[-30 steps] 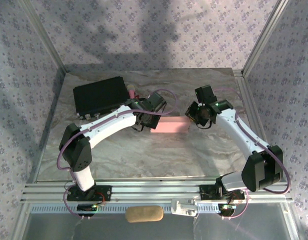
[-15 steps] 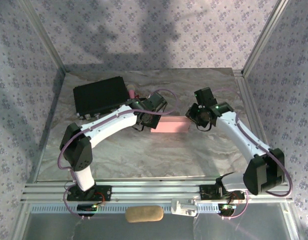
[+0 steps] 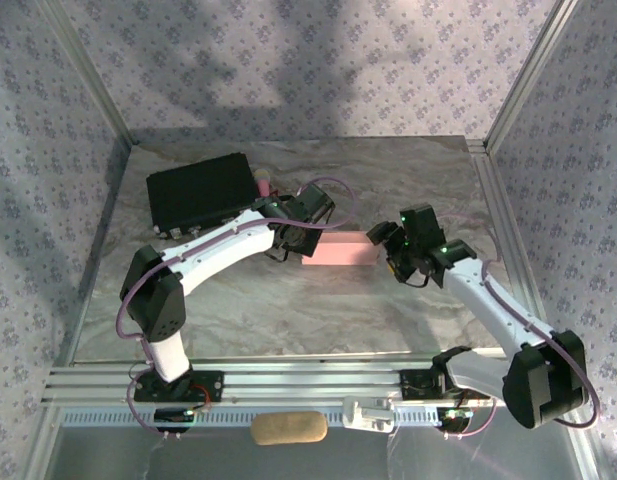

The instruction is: Fold the paper box

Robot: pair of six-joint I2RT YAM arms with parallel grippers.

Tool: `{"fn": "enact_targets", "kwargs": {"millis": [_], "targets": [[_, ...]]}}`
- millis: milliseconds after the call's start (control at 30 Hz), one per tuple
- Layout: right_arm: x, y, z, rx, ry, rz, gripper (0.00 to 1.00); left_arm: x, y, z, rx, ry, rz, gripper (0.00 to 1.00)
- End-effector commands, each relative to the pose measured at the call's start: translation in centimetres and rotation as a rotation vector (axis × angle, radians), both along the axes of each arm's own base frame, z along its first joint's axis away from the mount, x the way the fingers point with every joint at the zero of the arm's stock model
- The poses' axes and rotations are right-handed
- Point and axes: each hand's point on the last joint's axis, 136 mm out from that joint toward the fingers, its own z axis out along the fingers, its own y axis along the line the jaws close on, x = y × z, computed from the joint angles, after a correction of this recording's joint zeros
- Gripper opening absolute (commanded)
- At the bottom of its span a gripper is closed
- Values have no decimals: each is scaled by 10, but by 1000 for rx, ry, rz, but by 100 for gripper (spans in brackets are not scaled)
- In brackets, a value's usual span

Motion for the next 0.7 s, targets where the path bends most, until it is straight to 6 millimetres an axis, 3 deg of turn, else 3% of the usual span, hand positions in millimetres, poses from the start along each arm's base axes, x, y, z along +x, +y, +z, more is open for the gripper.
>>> {"fn": "enact_targets", "kwargs": {"millis": [0,300,433,667], "targets": [[16,19,28,168,-80,-85,88,-11,8,-22,70,70,-14,0],[17,27,30,182,-127,-120,84,-11,6,-24,67,74,-17,0],[22,31,17,179,-99,-118,83,-10,5,-24,65,74,-17,0],[32,33,3,174,-88,-135,60,-11,7,-22,65,70,-17,0]]}}
